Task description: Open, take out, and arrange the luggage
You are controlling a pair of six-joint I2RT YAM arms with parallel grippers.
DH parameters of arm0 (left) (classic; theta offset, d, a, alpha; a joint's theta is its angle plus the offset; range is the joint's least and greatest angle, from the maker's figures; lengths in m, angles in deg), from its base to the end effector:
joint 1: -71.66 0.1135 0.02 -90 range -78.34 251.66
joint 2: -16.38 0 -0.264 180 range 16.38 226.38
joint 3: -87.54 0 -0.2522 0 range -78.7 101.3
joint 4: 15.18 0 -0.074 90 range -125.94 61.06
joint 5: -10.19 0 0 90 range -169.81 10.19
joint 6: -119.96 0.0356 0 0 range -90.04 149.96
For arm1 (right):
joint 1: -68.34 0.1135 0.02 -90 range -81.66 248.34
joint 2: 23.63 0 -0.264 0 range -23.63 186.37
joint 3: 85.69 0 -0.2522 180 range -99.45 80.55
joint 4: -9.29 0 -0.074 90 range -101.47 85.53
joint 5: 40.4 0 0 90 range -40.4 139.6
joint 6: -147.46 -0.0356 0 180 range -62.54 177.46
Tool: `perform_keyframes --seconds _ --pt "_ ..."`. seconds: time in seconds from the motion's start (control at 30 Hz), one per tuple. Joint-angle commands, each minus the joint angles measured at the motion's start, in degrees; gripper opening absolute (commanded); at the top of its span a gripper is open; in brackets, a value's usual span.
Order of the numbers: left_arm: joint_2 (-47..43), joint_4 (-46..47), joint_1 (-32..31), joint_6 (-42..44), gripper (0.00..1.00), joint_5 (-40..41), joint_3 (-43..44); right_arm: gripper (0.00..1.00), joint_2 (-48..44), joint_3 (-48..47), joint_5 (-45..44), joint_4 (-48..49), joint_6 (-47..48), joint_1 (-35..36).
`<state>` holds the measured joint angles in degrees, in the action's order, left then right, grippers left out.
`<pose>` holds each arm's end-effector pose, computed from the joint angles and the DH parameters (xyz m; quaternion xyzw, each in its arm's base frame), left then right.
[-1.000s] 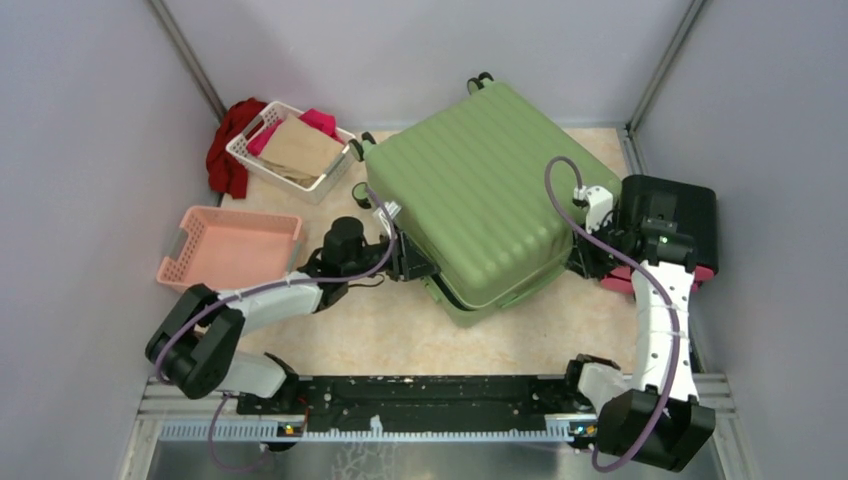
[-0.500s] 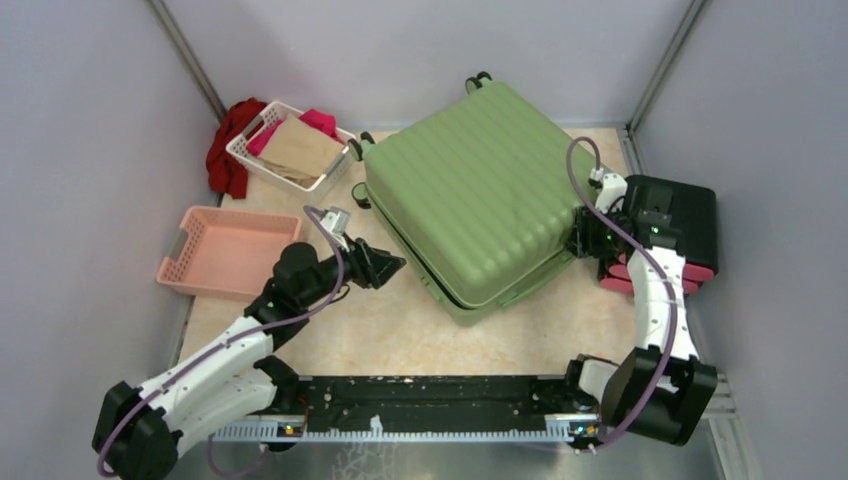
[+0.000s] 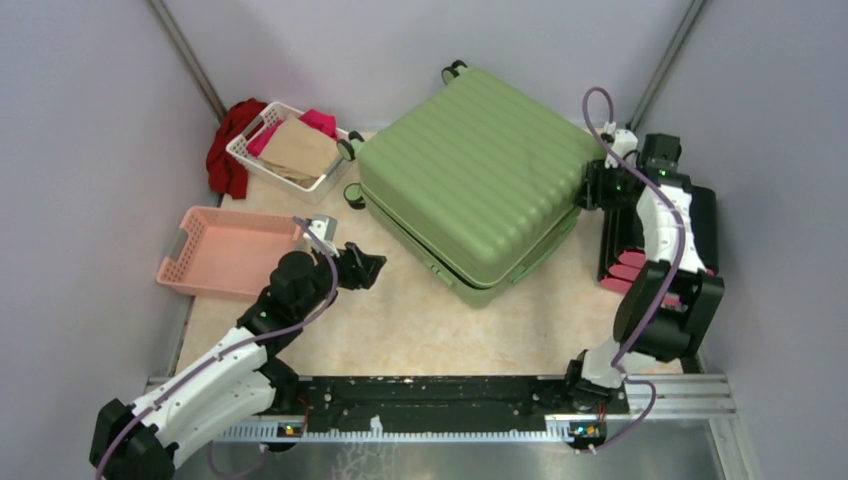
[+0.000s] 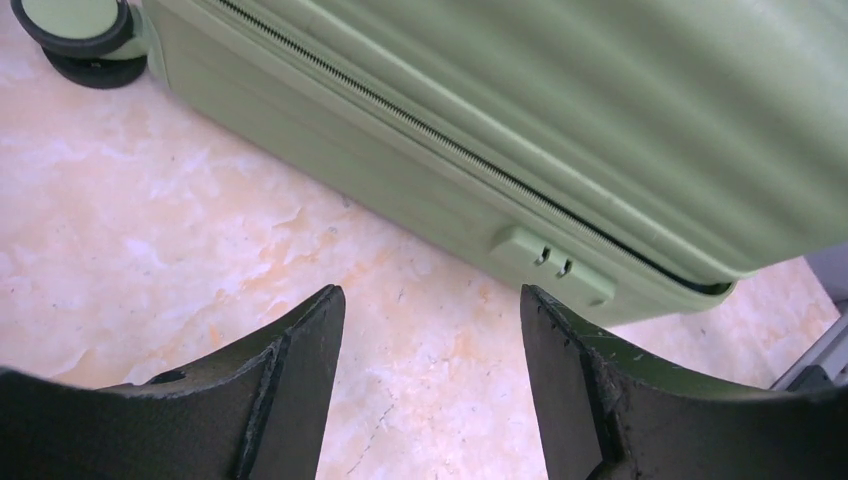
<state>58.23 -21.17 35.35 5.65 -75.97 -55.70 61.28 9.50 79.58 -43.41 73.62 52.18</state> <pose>0.1481 -0.1059 0.2462 0.0595 0.7696 -0.2982 0.5614 0.3048 -0.0698 0.2925 -0.0825 0.9155 0.1497 0.3642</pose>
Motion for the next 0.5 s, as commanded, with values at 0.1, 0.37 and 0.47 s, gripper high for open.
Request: perform_keyframes --seconds 0.1,0.37,0.47 --pt "3.4 1.2 1.8 2.0 0.77 -0.2 5.1 0.5 4.2 -11.0 6.7 5.9 0.1 0.5" --pt "16.1 10.7 23.8 -6.6 0.98 -19.8 17.1 0.62 -11.2 5.0 9.9 6.2 1.0 -4.2" --pt "24.8 13.1 28.8 -12.2 0.99 -22.1 23.5 0.66 -15.5 10.2 11.1 7.0 -0.4 -4.2"
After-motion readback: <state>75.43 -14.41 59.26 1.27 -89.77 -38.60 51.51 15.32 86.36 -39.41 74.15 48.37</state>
